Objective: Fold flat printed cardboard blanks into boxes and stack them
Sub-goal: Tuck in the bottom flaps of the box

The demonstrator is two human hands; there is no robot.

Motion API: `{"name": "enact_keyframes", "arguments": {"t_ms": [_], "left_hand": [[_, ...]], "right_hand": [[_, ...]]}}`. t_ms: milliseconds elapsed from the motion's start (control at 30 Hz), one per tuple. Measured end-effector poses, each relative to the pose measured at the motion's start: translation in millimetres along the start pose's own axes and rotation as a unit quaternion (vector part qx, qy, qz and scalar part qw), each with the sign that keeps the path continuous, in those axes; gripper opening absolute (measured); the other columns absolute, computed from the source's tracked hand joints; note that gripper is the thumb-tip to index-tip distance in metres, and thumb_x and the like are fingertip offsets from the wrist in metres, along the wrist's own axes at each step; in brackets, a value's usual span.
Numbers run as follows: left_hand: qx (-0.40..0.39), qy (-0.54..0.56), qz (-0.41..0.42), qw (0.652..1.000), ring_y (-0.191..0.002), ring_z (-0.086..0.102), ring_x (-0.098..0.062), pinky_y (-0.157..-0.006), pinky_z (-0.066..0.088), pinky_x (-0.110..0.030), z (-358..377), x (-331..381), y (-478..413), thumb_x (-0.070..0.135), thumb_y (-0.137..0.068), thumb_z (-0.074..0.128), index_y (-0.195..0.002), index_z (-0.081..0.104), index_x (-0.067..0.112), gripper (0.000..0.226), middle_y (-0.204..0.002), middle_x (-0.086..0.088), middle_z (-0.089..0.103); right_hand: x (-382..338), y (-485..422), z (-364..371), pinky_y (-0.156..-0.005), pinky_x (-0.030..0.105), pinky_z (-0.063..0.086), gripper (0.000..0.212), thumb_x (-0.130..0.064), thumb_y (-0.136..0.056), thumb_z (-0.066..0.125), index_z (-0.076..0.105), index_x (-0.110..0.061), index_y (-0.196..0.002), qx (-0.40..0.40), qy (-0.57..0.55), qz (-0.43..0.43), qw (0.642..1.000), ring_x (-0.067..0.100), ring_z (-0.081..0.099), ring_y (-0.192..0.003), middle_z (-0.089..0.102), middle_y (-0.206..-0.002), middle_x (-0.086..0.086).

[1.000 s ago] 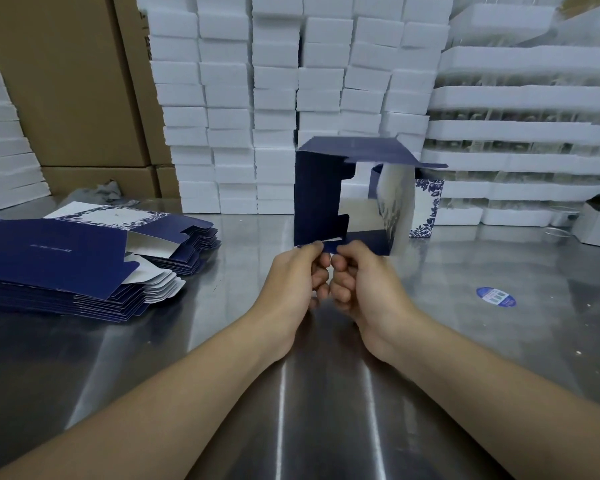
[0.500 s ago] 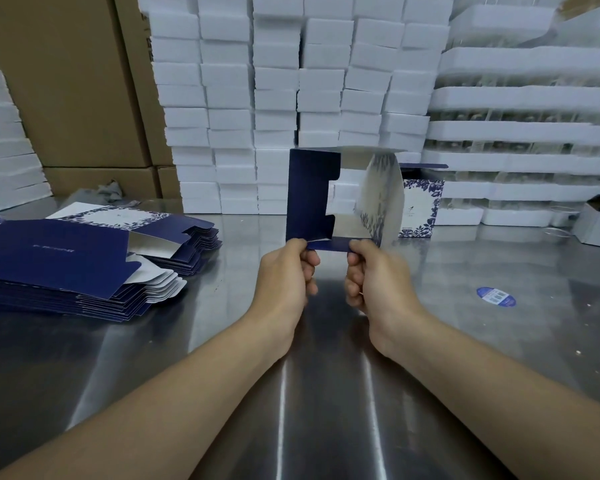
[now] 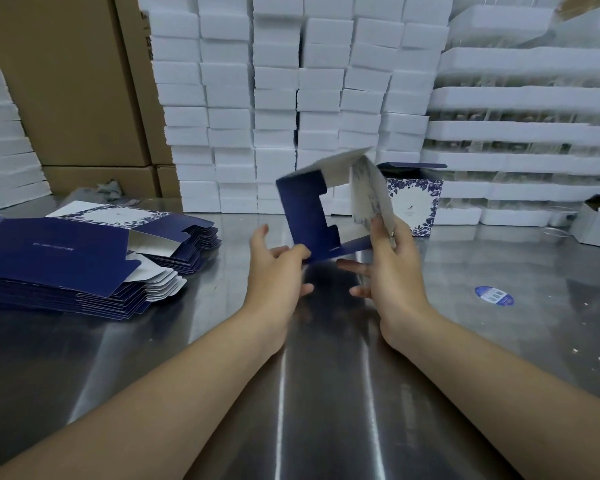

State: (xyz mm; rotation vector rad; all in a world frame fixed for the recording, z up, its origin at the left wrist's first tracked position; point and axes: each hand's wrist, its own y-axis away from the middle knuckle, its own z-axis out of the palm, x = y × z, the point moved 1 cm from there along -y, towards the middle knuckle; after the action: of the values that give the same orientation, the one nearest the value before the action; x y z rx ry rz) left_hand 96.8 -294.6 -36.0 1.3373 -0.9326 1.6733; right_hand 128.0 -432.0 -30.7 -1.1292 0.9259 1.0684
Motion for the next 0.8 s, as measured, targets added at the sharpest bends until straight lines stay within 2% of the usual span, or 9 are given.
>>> {"name": "enact_keyframes", "arguments": {"t_ms": [67,200,333,400,467,500,567,667,800], "left_hand": [[0.042,-0.036,0.063,0.996,-0.114,0.059,-0.01,-0.101,0.056,-0.048,-5.2,3.1,-0.7,0.017,-0.091,0.067,-0.155,0.027,0.054,0.084,-0.144,0.005,0.049],[0.058,-0.082,0.228,0.968,-0.127,0.047,0.005,-0.105,0.043,-0.023,-8.9,12.9,-2.2,0.022,-0.08,0.06,-0.143,0.048,0.053,0.072,-0.138,0.023,0.048],[0.002,-0.045,0.224,0.973,-0.134,0.052,-0.001,-0.118,0.04,-0.034,-5.1,14.5,1.7,0.033,-0.084,0.054,-0.138,0.066,0.035,0.056,-0.142,0.013,0.061],[-0.007,-0.011,0.228,0.974,-0.139,0.048,0.002,-0.121,0.034,-0.029,-4.1,16.1,3.5,0.043,-0.092,0.048,-0.131,0.073,0.032,0.048,-0.146,0.013,0.061],[-0.007,0.006,0.234,0.972,-0.127,0.052,0.013,-0.108,0.036,-0.012,-4.5,17.2,3.0,0.051,-0.097,0.044,-0.117,0.08,0.028,0.047,-0.135,0.02,0.066],[-0.002,0.003,0.241,0.97,-0.111,0.058,0.015,-0.094,0.039,-0.006,-4.6,16.9,2.8,0.052,-0.099,0.045,-0.107,0.08,0.023,0.046,-0.118,0.023,0.071],[0.007,-0.021,0.251,0.968,-0.083,0.057,0.004,-0.076,0.041,-0.011,-4.3,13.2,2.5,0.056,-0.098,0.051,-0.092,0.067,0.018,0.042,-0.087,0.021,0.065],[-0.006,-0.036,0.244,0.969,-0.095,0.066,-0.005,-0.079,0.047,-0.021,-3.7,7.1,-2.9,0.055,-0.09,0.066,-0.095,0.057,0.026,0.031,-0.098,0.016,0.069],[0.021,-0.1,0.263,0.959,-0.112,0.065,0.004,-0.09,0.054,-0.024,-6.6,4.8,-5.4,0.054,-0.092,0.07,-0.12,0.064,0.035,0.034,-0.114,0.025,0.071]], "right_hand": [[-1.0,0.8,0.1,-0.043,0.025,0.047,0.024,-0.049,-0.109,0.048,0.057,-0.046,-0.131,0.003,-0.003,-0.006,1.0,0.019,0.08,-0.088,0.067,-0.127,-0.001],[-0.3,-0.1,1.1,-0.05,0.024,0.05,0.02,-0.044,-0.109,0.048,0.06,-0.052,-0.123,-0.009,0.023,-0.044,0.999,0.022,0.076,-0.093,0.065,-0.123,-0.008],[-0.3,-0.1,1.7,-0.051,0.024,0.051,0.014,-0.055,-0.104,0.054,0.06,-0.054,-0.117,-0.003,0.02,-0.041,0.999,0.025,0.073,-0.101,0.063,-0.117,-0.007],[-2.9,1.2,0.7,-0.053,0.025,0.053,0.024,-0.067,-0.099,0.053,0.06,-0.051,-0.116,0.009,0.011,-0.032,0.999,0.022,0.071,-0.102,0.063,-0.116,-0.008],[-5.2,1.9,-0.2,-0.056,0.028,0.057,0.038,-0.075,-0.096,0.05,0.061,-0.047,-0.12,0.018,-0.001,-0.024,1.0,0.018,0.07,-0.097,0.066,-0.117,-0.008],[-6.0,2.4,-0.8,-0.058,0.03,0.059,0.041,-0.076,-0.096,0.049,0.061,-0.046,-0.12,0.021,-0.008,-0.026,0.999,0.016,0.069,-0.094,0.067,-0.117,-0.011],[-7.4,3.6,-0.8,-0.07,0.039,0.061,0.038,-0.077,-0.095,0.049,0.064,-0.048,-0.114,0.021,-0.009,-0.049,0.999,0.008,0.068,-0.09,0.07,-0.11,-0.019],[-9.2,7.7,2.3,-0.097,0.05,0.056,0.044,-0.078,-0.089,0.05,0.064,-0.045,-0.115,0.011,0.014,-0.09,0.996,0.01,0.067,-0.109,0.071,-0.116,-0.012],[-9.8,9.5,3.8,-0.1,0.054,0.055,0.044,-0.07,-0.088,0.057,0.063,-0.04,-0.12,0.004,0.004,-0.11,0.994,0.021,0.068,-0.111,0.068,-0.121,0.002]]}}
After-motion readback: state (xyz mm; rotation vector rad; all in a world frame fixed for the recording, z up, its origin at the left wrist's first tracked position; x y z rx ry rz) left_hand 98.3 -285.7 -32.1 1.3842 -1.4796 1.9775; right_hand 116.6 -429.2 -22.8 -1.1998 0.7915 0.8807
